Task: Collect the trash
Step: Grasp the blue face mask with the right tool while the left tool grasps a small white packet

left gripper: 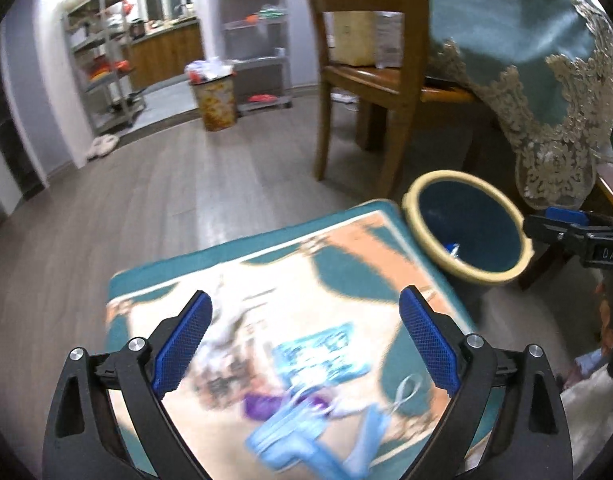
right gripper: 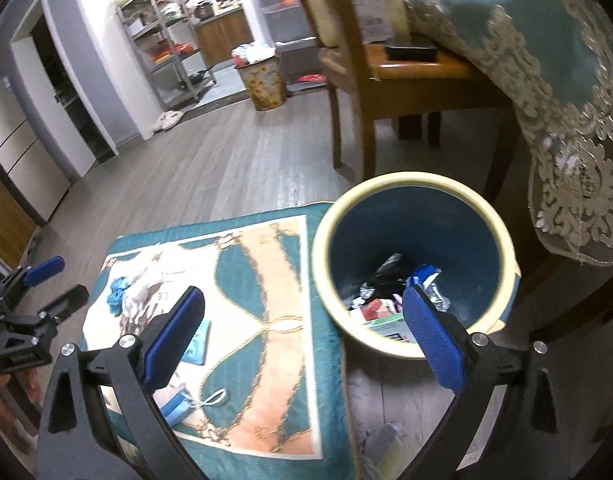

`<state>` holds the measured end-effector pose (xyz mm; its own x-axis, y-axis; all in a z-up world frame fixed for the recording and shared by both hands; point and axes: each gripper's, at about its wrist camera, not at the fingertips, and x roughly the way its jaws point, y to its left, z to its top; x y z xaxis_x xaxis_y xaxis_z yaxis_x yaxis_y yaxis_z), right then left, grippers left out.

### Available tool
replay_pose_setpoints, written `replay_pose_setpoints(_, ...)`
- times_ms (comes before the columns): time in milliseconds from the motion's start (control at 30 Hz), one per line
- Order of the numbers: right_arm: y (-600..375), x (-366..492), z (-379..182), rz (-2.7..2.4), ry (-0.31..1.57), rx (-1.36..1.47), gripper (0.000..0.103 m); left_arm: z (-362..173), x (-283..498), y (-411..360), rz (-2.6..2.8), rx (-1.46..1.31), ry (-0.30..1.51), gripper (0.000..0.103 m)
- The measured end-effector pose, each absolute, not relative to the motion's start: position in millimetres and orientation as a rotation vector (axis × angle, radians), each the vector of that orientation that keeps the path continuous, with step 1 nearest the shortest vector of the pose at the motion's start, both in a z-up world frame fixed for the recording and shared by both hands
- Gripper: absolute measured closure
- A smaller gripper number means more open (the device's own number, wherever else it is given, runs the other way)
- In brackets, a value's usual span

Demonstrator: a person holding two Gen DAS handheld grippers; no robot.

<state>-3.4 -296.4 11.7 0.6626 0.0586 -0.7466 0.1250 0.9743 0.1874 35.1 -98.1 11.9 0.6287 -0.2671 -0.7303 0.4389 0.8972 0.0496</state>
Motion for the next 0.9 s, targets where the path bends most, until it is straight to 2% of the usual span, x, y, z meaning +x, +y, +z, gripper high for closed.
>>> replay_pose_setpoints(333,-219.2,4.8,-10.7,0.071,0.905,0.153,0.006,-16.4,13.5,13.8,-0.252,0.188,0.868,0.009)
replay_pose_setpoints(900,-113.9,-2.0,-65.9,0.211,1.070,0.057,0.006,-98.2,-5.5,92.9,-0.265,0.251,1.078,0.009)
